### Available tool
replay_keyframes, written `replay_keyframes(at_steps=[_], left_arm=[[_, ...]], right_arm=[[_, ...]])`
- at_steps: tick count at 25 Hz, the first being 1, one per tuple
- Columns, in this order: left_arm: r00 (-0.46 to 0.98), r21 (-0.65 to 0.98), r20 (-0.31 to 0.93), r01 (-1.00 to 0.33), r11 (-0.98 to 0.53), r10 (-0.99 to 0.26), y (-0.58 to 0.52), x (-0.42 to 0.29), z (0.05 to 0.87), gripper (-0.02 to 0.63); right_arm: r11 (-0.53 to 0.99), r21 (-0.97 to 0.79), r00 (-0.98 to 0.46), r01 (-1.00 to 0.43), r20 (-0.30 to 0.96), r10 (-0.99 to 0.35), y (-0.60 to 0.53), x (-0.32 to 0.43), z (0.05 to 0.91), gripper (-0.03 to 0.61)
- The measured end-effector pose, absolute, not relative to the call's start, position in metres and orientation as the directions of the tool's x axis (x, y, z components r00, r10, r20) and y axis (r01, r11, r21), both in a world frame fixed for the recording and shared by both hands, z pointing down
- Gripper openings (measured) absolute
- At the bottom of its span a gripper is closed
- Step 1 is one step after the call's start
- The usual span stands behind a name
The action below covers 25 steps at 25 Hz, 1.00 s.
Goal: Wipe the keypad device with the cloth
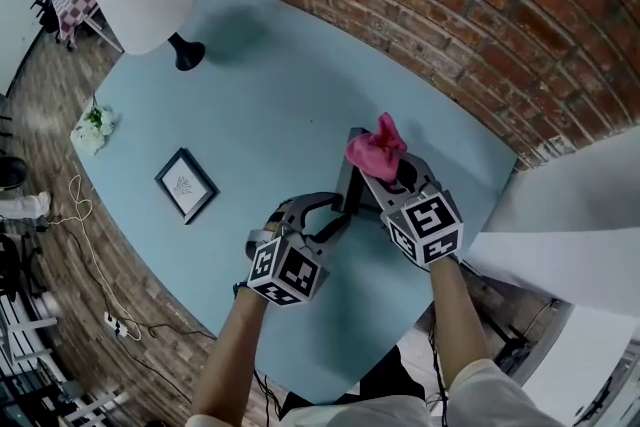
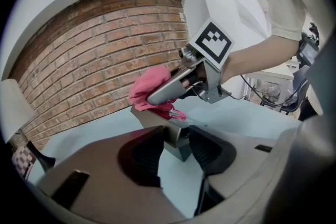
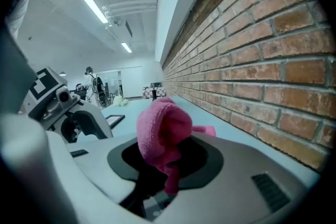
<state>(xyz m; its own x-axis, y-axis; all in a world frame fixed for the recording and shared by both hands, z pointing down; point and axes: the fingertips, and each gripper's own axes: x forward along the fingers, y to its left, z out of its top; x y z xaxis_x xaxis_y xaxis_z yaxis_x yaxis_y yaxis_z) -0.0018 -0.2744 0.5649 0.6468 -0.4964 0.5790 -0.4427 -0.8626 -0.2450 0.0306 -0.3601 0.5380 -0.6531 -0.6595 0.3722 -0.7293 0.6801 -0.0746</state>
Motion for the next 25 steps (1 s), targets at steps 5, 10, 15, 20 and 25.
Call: replay_keyframes(at_steps=[5, 10, 15, 20, 25], left_arm=[[0.646, -0.244, 0.586, -0.435, -0.867, -0.489, -0.275, -0.001, 0.565, 0.198], [0.643, -0.243, 0.598, -0.424, -0.873, -0.479, -0.275, -0.001, 0.565, 0.198], [0.642, -0.235, 0.601, -0.429, -0.872, -0.477, -0.275, -0.001, 0.566, 0.199], [0.637, -0.240, 0.610, -0.419, -0.876, -0.472, -0.274, -0.001, 0.566, 0.199], [0.634, -0.240, 0.614, -0.416, -0.877, -0.469, -0.275, -0.002, 0.567, 0.199]], right_arm=[[0.708, -0.082, -0.678, -0.702, 0.383, -0.628, -0.333, 0.026, 0.541, 0.150], [0.729, -0.080, -0.691, -0.680, 0.402, -0.601, -0.309, 0.020, 0.542, 0.150], [0.789, -0.090, -0.734, -0.608, 0.444, -0.515, -0.286, 0.015, 0.546, 0.150], [0.844, -0.085, -0.760, -0.530, 0.488, -0.428, -0.266, 0.011, 0.548, 0.151], [0.881, -0.051, -0.761, -0.470, 0.530, -0.375, -0.258, 0.008, 0.550, 0.152]])
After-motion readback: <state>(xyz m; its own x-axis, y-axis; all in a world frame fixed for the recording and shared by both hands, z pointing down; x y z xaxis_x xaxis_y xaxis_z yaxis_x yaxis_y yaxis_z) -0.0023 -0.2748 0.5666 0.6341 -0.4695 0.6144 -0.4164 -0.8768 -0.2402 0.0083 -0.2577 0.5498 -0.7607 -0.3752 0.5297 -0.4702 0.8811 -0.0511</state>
